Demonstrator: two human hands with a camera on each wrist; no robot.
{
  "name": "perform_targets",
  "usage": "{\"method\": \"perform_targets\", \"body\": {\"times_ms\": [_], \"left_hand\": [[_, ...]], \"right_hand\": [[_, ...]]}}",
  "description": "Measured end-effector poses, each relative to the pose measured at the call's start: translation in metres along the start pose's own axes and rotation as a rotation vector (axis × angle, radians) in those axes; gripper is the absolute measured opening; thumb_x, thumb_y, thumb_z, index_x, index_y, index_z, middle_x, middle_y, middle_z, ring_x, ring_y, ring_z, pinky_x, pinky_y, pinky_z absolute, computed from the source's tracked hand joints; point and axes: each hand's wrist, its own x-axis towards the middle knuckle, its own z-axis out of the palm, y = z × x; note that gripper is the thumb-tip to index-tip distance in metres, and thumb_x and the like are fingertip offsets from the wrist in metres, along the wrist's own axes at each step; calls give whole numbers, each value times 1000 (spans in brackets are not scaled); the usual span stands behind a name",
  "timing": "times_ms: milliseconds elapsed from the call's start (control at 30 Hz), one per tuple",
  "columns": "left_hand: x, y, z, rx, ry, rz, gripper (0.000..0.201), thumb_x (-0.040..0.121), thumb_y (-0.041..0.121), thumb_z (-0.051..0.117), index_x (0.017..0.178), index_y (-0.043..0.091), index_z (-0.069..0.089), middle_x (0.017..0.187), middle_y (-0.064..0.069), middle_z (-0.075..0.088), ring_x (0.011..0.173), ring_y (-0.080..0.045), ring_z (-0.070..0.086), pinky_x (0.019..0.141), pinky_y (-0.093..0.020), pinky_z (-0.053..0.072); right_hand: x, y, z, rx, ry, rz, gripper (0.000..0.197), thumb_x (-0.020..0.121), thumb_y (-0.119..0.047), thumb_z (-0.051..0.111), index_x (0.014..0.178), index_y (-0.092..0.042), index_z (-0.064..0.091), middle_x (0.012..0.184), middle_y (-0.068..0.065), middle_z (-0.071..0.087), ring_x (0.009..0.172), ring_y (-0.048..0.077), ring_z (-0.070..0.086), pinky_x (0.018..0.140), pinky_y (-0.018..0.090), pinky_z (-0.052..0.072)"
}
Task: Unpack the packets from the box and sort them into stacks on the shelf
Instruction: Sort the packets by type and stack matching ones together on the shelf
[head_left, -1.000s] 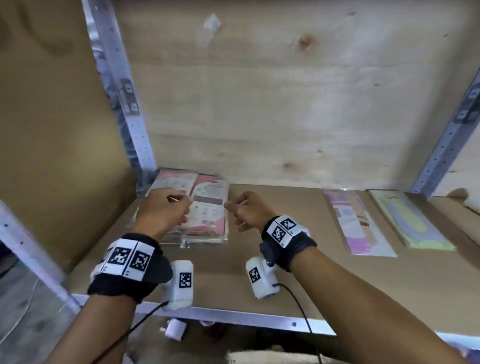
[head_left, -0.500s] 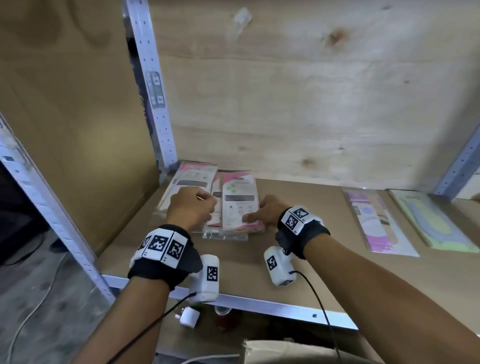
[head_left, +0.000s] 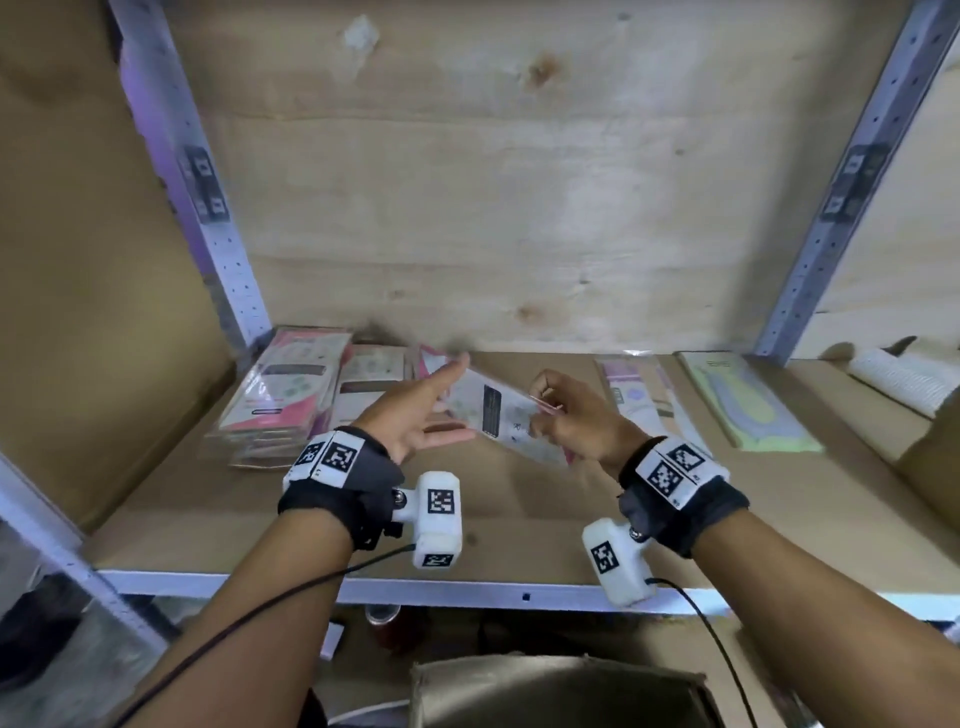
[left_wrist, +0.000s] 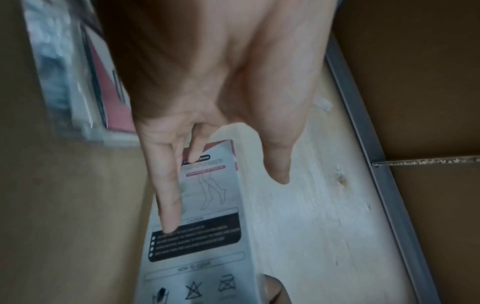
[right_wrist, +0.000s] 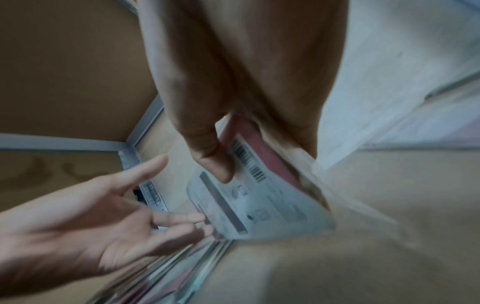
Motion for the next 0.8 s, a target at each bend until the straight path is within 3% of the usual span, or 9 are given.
{"method": "perform_targets", "body": {"times_ms": [67, 133, 267, 367, 433, 500, 600, 667, 800], "left_hand": [[4, -1, 15, -103, -12, -23, 95, 44, 53, 95, 124, 15, 58, 131, -23, 51, 106, -37, 68, 84, -47, 62], [8, -2, 28, -232, -2, -35, 93, 51, 46, 95, 128, 14, 53, 125, -28, 54, 101, -39, 70, 86, -52, 61], [13, -6, 50, -332, 9, 35, 27, 91, 20, 72, 102, 1, 57, 97, -25, 74, 82, -29, 77, 76, -41, 64], [19, -13, 63, -244, 47, 87, 10, 99, 6, 56, 106, -2, 59, 110, -23, 67, 95, -28, 69, 66, -32, 64], [25, -19, 67, -190, 46, 100, 21, 99, 5, 56, 119, -1, 58, 112, -21, 68, 101, -29, 67, 66, -30, 64], [32, -23, 70, -165, 26, 92, 22, 98, 5, 58, 120, 1, 59, 110, -19, 71, 93, -26, 71, 65, -30, 64], [41, -27, 74, -178, -38, 73, 17, 97, 5, 61, 113, 3, 61, 96, -15, 77, 80, -21, 77, 61, -29, 62], [47, -29, 78, -170, -95, 66, 14, 97, 8, 61, 110, 5, 62, 92, -13, 79, 81, -20, 78, 62, -27, 61], [57, -35, 87, -80, -39, 77, 12, 96, 13, 65, 107, 10, 67, 101, -12, 78, 82, -17, 77, 63, -27, 62]], "right_hand": [[-9, 6, -11, -55, 66, -124, 20, 82, 3, 62, 84, -13, 50, 74, -1, 54, 64, 14, 51, 47, 18, 40], [-18, 12, -20, -127, 104, -276, 21, 78, 7, 60, 82, -10, 50, 76, 0, 54, 66, 11, 49, 57, 18, 40], [-28, 26, -34, -356, 75, -367, 30, 75, 0, 66, 92, -19, 51, 99, 3, 52, 89, 20, 49, 73, 25, 39], [-31, 38, -50, -399, -58, -179, 58, 72, -24, 83, 120, -29, 50, 124, -4, 46, 111, 19, 47, 90, 34, 45], [-32, 43, -64, -148, -94, -50, 82, 62, -47, 88, 131, -34, 45, 130, -15, 44, 117, 10, 53, 87, 32, 53], [-32, 49, -77, 3, -36, 49, 89, 57, -64, 84, 133, -38, 44, 127, -24, 46, 116, -7, 53, 78, 18, 56], [-28, 62, -92, 143, -1, 181, 71, 61, -72, 76, 121, -40, 57, 109, -12, 66, 84, 13, 69, 61, 26, 57], [-27, 72, -97, 205, -96, 210, 49, 65, -67, 78, 104, -40, 67, 93, -3, 74, 61, 17, 66, 53, 24, 53], [-29, 88, -99, 342, -203, 203, 37, 78, -37, 81, 108, -19, 70, 102, 10, 75, 78, 22, 74, 64, 31, 57]]}}
